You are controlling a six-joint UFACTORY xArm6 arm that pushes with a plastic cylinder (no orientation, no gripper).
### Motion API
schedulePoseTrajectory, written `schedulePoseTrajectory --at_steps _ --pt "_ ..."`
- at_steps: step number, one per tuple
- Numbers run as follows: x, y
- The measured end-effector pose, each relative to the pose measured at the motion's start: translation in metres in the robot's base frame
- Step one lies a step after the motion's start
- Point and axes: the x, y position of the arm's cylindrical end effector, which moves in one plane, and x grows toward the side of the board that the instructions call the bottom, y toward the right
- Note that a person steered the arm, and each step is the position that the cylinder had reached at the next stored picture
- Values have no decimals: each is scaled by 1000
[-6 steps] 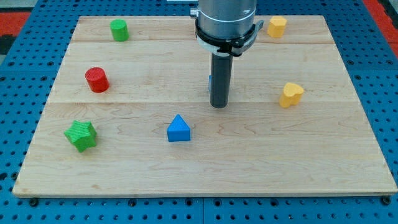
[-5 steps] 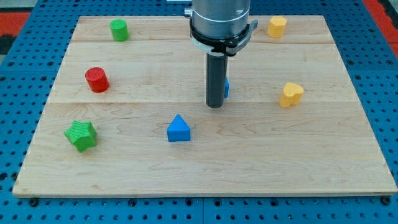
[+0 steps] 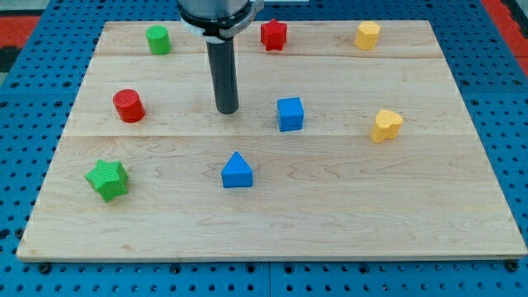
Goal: Slide the green star closer to the blue triangle
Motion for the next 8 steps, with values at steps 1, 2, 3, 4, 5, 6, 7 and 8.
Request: schedulePoseTrajectory --at_steps 1,2,3,4,5,6,7,8 --pt "-13 27" --pt "-15 71" --pt "-15 129" --pt "1 152" --pt "50 140" --pt "43 85" --pt "36 117" --pt "35 126"
